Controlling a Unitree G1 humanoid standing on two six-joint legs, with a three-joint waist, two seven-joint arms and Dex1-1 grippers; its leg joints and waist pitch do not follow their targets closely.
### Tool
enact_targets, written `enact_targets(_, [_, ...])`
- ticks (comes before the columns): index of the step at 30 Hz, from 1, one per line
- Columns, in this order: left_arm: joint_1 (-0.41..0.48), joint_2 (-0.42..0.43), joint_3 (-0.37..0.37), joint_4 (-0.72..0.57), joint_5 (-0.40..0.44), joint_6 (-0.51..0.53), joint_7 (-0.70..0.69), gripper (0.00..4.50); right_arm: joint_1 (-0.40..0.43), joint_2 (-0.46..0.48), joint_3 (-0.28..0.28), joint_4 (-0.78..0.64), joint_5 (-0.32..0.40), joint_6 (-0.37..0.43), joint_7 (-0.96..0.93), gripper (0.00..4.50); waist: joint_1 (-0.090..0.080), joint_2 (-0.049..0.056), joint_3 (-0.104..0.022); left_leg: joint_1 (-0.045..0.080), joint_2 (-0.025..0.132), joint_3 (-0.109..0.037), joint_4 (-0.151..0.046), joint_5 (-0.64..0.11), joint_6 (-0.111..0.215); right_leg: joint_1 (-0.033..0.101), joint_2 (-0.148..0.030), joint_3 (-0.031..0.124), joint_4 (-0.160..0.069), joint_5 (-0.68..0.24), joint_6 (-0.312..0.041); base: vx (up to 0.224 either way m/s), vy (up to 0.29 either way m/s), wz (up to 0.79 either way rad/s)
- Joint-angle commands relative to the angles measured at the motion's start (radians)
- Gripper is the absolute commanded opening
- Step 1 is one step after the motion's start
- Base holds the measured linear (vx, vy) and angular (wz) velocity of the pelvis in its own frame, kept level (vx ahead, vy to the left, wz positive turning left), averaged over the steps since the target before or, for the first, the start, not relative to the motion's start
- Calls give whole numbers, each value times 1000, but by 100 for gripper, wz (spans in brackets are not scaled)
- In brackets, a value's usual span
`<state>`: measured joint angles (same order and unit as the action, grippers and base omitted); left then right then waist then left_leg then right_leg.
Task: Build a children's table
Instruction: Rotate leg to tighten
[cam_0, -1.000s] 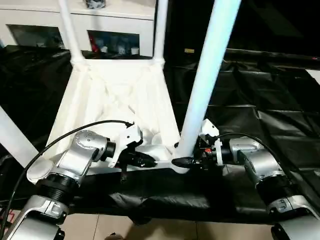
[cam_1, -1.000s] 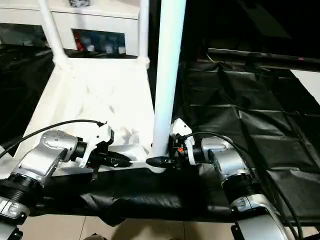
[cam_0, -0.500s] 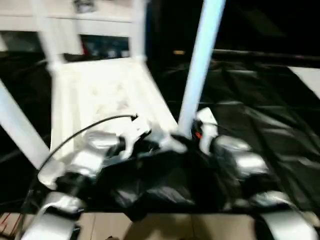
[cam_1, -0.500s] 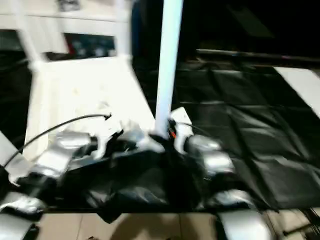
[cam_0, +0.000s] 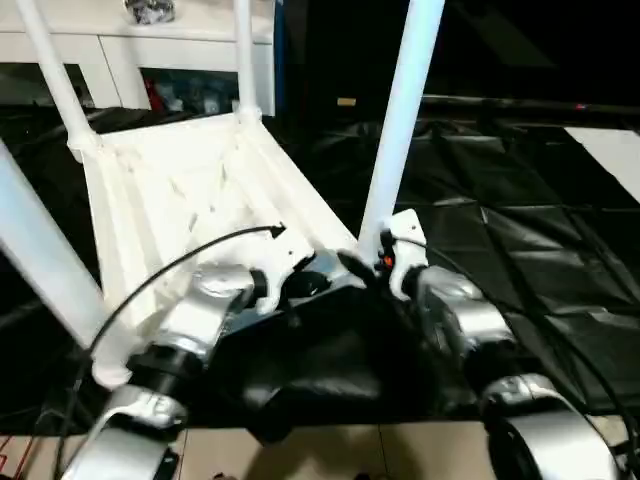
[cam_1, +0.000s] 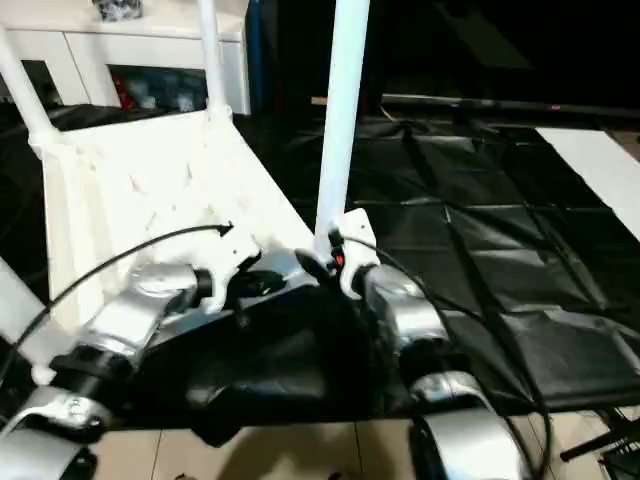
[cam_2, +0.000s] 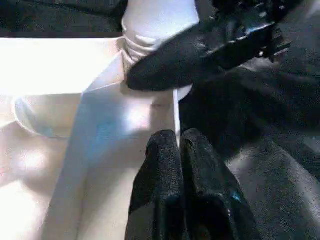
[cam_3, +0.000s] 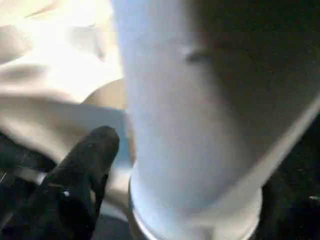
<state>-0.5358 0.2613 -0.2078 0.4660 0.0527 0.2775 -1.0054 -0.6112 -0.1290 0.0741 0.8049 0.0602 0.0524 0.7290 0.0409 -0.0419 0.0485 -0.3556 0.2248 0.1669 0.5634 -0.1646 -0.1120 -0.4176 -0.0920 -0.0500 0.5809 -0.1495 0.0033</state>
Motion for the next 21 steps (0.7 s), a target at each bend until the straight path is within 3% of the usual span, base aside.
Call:
enact_targets(1, [6,-19,-90,-55,-57,-32,-132,0,17,5,82,-38,7,-9,160,401,8,3,-66,-3,-3,14,-66,-299,48,50,-26,20,-58,-272,-197,54,-12,3])
enact_targets(3, [8,-5,-93,-59,-60,-34,-155,0,24,-12,86,-52,10,-8,201,401,11,4,-66,0,-4,20,-60,-275,63,46,-25,24,-54,-224,-222,60,-12,4])
enact_targets(4, [9,1,-94,-61,-61,-32,-165,0,27,-19,88,-58,12,-6,219,401,13,4,-70,-4,-4,19,-57,-234,70,54,-23,23,-42,-156,-245,58,-12,3])
enact_targets(7, [9,55,-102,-60,-64,-45,-252,0,50,-85,109,-118,41,25,384,401,24,3,-68,0,-5,24,-53,-208,93,55,-20,24,-36,-106,-265,19,-4,1])
enact_targets(9, [6,71,-103,-57,-65,-50,-278,0,55,-105,117,-133,50,34,429,401,30,4,-67,1,-2,25,-53,-213,90,55,-22,23,-35,-118,-265,0,0,0])
enact_targets(12, [-4,105,-108,-44,-66,-56,-331,0,58,-133,129,-153,65,58,499,401,47,4,-61,6,2,25,-59,-270,61,51,-23,22,-43,-220,-244,0,0,0])
enact_targets(16, [-20,136,-116,-27,-61,-62,-372,0,54,-145,136,-156,62,67,541,385,50,3,-57,13,2,23,-63,-335,28,42,-26,26,-53,-332,-211,0,0,0])
enact_targets(21, [-33,159,-127,-4,-41,-84,-388,0,55,-148,143,-166,64,79,565,355,51,1,-59,9,1,20,-65,-323,20,43,-27,28,-53,-343,-193,0,0,0])
